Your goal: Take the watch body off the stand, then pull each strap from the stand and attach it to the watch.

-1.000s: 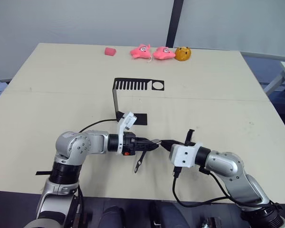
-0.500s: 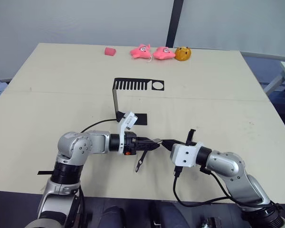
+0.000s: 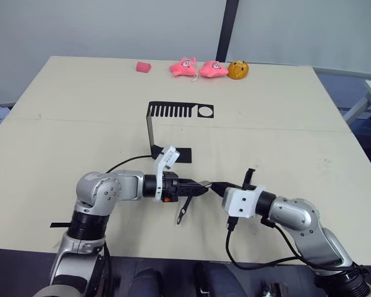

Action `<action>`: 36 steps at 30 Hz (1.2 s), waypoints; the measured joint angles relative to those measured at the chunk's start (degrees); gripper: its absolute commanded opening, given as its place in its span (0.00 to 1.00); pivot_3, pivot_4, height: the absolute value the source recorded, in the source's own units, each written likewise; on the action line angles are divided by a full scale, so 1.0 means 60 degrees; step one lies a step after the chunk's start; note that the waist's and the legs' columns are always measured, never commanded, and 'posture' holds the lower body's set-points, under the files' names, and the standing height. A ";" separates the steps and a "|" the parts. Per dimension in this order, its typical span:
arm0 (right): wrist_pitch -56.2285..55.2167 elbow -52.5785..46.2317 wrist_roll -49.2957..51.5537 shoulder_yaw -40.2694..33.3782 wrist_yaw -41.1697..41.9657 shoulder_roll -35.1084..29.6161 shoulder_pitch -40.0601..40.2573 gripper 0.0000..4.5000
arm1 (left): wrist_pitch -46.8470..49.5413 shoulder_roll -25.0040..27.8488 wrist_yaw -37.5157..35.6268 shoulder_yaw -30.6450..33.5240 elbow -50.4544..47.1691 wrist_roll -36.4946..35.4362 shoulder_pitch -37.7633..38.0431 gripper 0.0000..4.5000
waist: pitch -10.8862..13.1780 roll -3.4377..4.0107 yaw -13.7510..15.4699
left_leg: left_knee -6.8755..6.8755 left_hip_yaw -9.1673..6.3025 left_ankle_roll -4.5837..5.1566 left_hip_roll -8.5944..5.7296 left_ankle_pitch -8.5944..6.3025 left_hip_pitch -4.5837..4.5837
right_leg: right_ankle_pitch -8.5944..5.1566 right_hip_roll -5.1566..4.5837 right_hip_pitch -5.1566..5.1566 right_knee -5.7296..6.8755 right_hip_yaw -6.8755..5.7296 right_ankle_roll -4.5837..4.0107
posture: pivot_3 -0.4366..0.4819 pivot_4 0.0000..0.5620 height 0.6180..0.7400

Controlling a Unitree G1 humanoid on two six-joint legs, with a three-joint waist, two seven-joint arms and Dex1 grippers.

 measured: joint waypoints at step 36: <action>0.0204 -0.0066 0.0135 -0.0106 0.0000 0.0102 0.0108 0.14 | -0.0270 -0.0065 -0.0114 -0.0031 0.0156 0.0118 0.0014 0.35 | 0.0000 0.0000 0.0004 | 0.0000 0.0000 0.0000 0.0000 0.0000 0.0000 | 0.0000 0.0000 0.0000 0.0000 0.0000 0.0000 | 0.48 0.27 1.00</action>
